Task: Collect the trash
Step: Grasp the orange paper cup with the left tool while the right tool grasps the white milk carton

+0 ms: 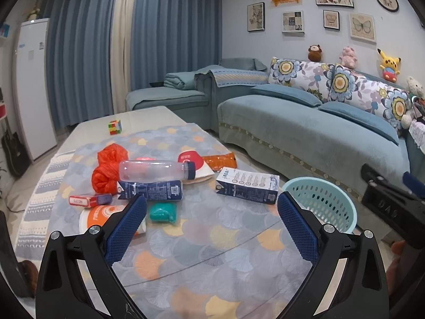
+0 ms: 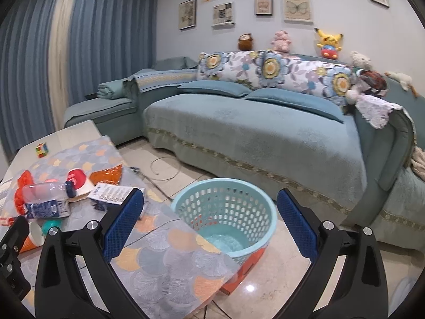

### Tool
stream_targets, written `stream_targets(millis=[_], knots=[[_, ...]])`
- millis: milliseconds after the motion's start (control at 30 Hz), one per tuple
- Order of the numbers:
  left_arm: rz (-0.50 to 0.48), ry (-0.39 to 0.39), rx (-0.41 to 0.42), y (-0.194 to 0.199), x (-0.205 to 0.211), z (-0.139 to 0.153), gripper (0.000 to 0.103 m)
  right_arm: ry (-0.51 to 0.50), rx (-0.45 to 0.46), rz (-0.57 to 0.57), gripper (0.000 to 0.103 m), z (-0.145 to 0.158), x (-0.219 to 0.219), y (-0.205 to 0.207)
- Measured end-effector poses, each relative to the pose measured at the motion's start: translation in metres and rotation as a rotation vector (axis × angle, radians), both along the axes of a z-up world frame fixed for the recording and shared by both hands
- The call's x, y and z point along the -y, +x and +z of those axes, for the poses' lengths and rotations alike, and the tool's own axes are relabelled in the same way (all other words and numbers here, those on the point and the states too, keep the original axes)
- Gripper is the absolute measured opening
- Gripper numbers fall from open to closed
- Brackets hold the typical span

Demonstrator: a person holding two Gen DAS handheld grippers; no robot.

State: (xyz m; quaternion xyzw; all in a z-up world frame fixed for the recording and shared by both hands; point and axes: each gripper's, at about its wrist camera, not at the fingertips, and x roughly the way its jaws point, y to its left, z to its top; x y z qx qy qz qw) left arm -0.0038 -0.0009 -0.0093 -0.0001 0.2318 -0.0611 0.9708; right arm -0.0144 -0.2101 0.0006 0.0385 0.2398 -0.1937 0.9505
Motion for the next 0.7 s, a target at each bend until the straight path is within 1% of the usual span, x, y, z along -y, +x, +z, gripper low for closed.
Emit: stream_targets(millis=[100,133,200,233,300,333,500,567,600,633,667,700], knots=[[0.0,-0.063,-0.01,-0.002,-0.01,0.004,0.095,0.01,0.006,0.016,0.095,0.0,-0.001,0.001],[0.013,-0.074,-0.013,-0.002,-0.015,0.005,0.095,0.034,0.032,0.064,0.095,0.0,-0.001,0.0],[0.045,-0.091,-0.021,-0.002,-0.029,0.009,0.095,0.028,0.034,0.122,0.095,0.001,-0.003,0.005],[0.068,-0.103,-0.028,0.002,-0.031,0.01,0.095,0.017,0.012,0.186,0.095,0.001,-0.005,0.015],[0.126,-0.118,-0.051,0.006,-0.055,0.01,0.095,0.023,-0.026,0.293,0.095,-0.001,-0.007,0.033],[0.157,-0.118,-0.069,0.009,-0.068,0.007,0.095,0.01,-0.042,0.346,0.095,-0.004,-0.009,0.046],[0.292,-0.128,-0.125,0.025,-0.139,-0.016,0.095,0.006,-0.064,0.524,0.094,-0.014,-0.02,0.097],[0.315,-0.135,-0.138,0.029,-0.157,-0.021,0.095,0.016,-0.097,0.589,0.087,-0.026,-0.026,0.124],[0.321,-0.137,-0.145,0.032,-0.165,-0.025,0.095,0.013,-0.111,0.605,0.085,-0.031,-0.029,0.133],[0.319,-0.143,-0.147,0.035,-0.173,-0.03,0.095,0.02,-0.132,0.626,0.08,-0.039,-0.031,0.145],[0.315,-0.15,-0.147,0.037,-0.176,-0.032,0.095,0.024,-0.15,0.635,0.072,-0.046,-0.034,0.155],[0.311,-0.16,-0.146,0.041,-0.183,-0.037,0.095,0.024,-0.167,0.639,0.07,-0.051,-0.034,0.162]])
